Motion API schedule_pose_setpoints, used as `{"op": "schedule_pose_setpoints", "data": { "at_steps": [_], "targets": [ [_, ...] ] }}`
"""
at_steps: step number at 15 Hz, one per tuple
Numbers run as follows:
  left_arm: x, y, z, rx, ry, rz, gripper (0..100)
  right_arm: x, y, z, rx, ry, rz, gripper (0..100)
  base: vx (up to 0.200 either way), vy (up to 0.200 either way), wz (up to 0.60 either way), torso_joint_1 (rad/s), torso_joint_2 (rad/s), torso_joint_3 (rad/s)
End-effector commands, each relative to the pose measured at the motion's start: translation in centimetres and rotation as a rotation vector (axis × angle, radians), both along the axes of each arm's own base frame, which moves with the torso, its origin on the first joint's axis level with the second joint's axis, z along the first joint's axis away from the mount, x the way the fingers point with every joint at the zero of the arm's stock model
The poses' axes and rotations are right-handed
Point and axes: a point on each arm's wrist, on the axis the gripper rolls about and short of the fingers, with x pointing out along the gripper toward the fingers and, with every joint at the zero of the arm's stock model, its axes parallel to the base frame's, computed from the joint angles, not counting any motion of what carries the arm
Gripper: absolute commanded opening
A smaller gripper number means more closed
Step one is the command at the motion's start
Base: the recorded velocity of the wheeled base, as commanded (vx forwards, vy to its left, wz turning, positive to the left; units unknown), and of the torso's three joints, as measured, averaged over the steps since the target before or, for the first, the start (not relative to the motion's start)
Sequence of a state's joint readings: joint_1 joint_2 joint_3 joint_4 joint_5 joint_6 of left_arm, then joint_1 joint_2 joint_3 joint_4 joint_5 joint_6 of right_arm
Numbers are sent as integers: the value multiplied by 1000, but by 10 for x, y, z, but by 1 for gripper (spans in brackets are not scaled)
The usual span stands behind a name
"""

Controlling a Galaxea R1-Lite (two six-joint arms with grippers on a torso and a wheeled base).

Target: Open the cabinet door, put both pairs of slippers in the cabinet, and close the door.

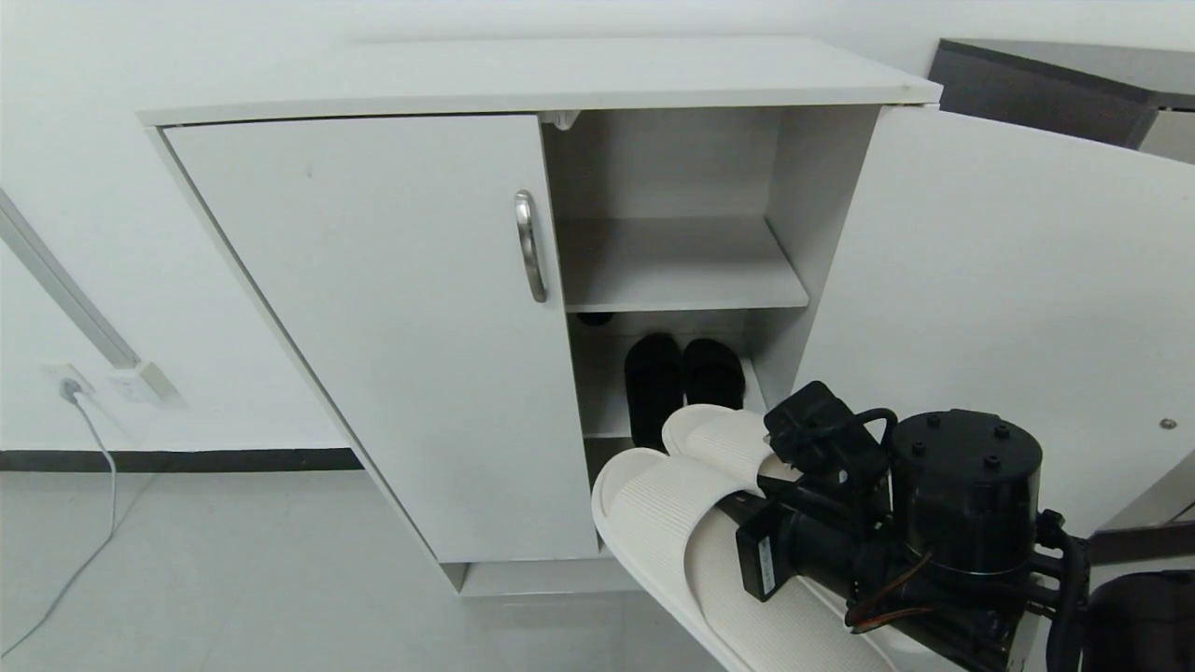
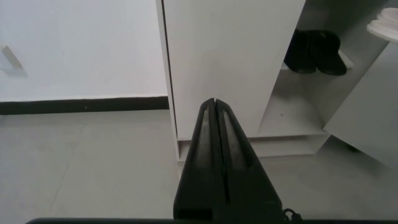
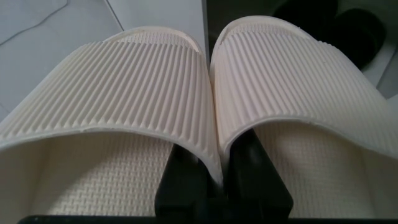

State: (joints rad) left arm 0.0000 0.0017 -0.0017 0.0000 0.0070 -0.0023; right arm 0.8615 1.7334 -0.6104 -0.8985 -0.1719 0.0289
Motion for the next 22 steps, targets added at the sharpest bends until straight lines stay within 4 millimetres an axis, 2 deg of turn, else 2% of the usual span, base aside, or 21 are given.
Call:
{"op": "schedule_pose_setpoints", "data": {
  "at_steps": [1, 4, 9, 11, 12, 14, 16, 18, 20, 22],
  "targets": [
    [0, 0, 0, -1, 0, 1, 0, 0, 0, -1, -2, 2, 1, 0, 0, 0, 0, -41, 442, 408],
    [0, 0, 0, -1, 0, 1, 0, 0, 0, -2, -4, 4, 1, 0, 0, 0, 0, -11, 292, 281],
    [0, 0, 0, -1, 0, 1, 0, -1, -1, -2, -14, -4, -6, 0, 0, 0, 0, 1, 31, 27],
    [0, 0, 0, -1, 0, 1, 0, 2, 1, 2, -20, -59, -26, 0, 0, 0, 0, 0, 0, 0],
    [0, 0, 0, -1, 0, 1, 0, 9, 15, 2, -35, -62, -94, 0, 0, 0, 0, 0, 0, 0],
    [0, 0, 0, -1, 0, 1, 0, 18, 57, 9, 24, -60, -248, 0, 0, 0, 0, 0, 0, 0],
    [0, 0, 0, -1, 0, 1, 0, 10, 84, 30, -31, -67, -369, 0, 0, 0, 0, 0, 0, 0],
    [0, 0, 0, -1, 0, 1, 0, 3, 99, 60, 18, -72, -450, 0, 0, 0, 0, 0, 0, 0],
    [0, 0, 0, -1, 0, 1, 0, 5, 103, 90, 46, -93, -576, 0, 0, 0, 0, 0, 0, 0],
    [0, 0, 0, -1, 2, 1, 0, 10, 99, 106, 72, -100, -603, 0, 0, 0, 0, 0, 0, 0]
  ]
}}
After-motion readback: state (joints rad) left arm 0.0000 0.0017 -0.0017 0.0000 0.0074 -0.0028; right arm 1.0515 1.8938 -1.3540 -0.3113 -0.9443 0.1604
